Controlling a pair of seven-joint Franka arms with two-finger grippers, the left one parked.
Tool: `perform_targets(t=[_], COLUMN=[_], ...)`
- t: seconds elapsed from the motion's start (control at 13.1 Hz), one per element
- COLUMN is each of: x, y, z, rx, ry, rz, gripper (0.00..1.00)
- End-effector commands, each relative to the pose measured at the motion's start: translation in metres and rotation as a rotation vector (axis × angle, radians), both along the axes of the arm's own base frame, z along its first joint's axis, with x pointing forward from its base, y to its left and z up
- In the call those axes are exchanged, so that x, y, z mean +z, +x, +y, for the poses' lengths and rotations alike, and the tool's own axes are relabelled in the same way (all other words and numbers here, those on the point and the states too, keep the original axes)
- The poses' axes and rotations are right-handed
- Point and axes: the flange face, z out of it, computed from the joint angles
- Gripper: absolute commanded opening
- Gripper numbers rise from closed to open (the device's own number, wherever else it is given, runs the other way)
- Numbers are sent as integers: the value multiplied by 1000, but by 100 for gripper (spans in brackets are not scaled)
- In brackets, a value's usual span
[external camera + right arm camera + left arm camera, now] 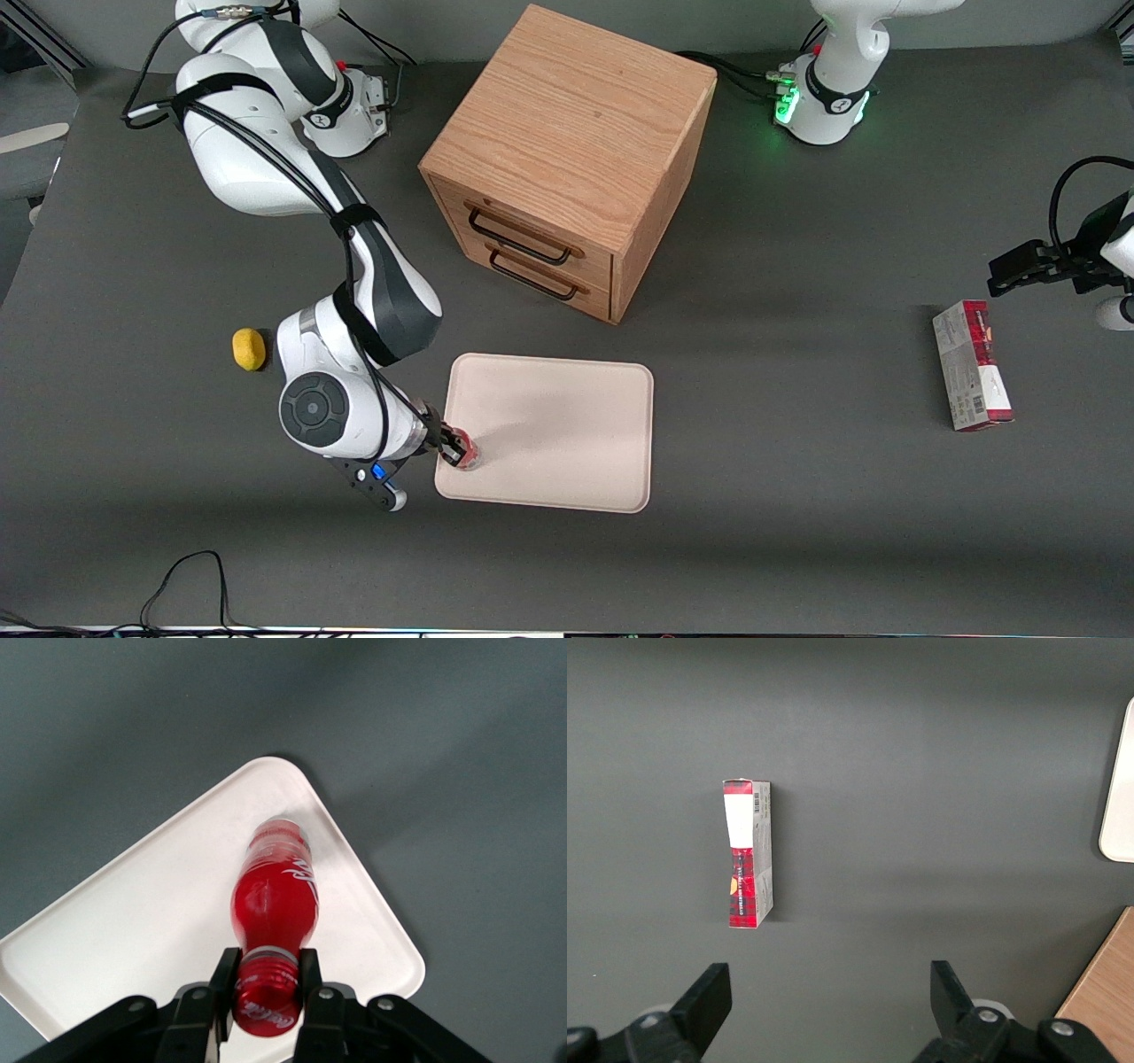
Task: Place coke bottle on tray
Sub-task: 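Lower the bottle upright onto the tray and open the right gripper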
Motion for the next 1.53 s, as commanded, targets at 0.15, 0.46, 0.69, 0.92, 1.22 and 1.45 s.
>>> perform_targets(t=[0.15,0.46,0.69,0.92,1.22,1.45], x=[7,7,8,10,24,40], y=[0,0,0,0,-4,-13], z=[10,10,10,10,12,24], rx=[-1,0,-2,-4,158,482], ry=[-3,-5,-5,-4,-92,-171], rz=[-26,-28,-29,-31,-72,-98], gripper=[100,100,100,100,100,100])
